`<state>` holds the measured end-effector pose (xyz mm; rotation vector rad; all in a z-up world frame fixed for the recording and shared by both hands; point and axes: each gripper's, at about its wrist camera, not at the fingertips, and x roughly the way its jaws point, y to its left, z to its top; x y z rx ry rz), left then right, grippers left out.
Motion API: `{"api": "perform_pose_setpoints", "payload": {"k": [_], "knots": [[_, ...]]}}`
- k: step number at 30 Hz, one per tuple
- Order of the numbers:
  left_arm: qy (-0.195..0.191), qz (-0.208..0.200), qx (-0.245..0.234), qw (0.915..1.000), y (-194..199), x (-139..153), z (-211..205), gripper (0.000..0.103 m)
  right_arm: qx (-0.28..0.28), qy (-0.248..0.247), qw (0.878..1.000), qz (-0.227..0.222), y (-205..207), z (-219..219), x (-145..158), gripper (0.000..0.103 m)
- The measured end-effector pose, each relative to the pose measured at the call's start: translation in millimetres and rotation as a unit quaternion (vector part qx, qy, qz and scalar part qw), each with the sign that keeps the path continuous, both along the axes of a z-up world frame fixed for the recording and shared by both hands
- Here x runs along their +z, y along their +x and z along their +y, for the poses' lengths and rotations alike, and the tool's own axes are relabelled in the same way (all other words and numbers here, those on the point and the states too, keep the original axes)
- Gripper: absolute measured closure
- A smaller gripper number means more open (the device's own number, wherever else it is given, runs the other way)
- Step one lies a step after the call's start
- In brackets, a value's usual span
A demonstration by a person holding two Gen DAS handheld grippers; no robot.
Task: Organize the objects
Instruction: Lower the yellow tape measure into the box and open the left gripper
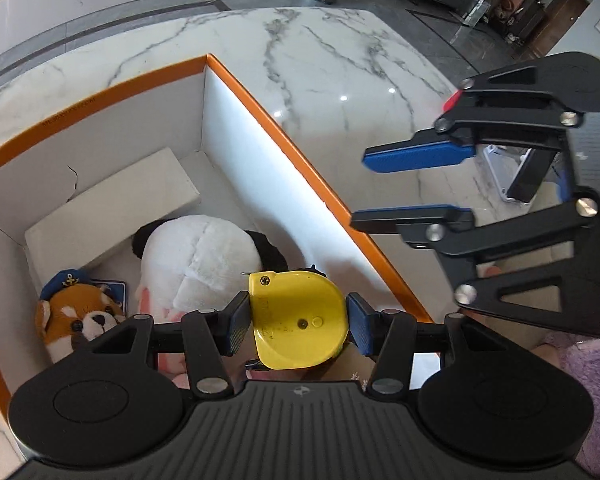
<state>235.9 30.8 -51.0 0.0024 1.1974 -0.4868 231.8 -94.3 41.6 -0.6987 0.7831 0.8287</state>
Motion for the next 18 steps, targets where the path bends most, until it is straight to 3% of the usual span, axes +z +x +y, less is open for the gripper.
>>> {"api": "perform_pose_setpoints", "payload": {"k": [11, 18], "knots": [[0.087, -0.015, -0.004, 0.9961, 10, -18, -23, 0.044, -0.015, 0.019, 1.0, 0.0, 3, -18, -2, 0.073], [0.08, -0.016, 0.015, 0.9966, 16, -22, -22, 0.043, -0.01, 0.028, 1.0, -0.001, -1, -18, -2, 0.073]]}}
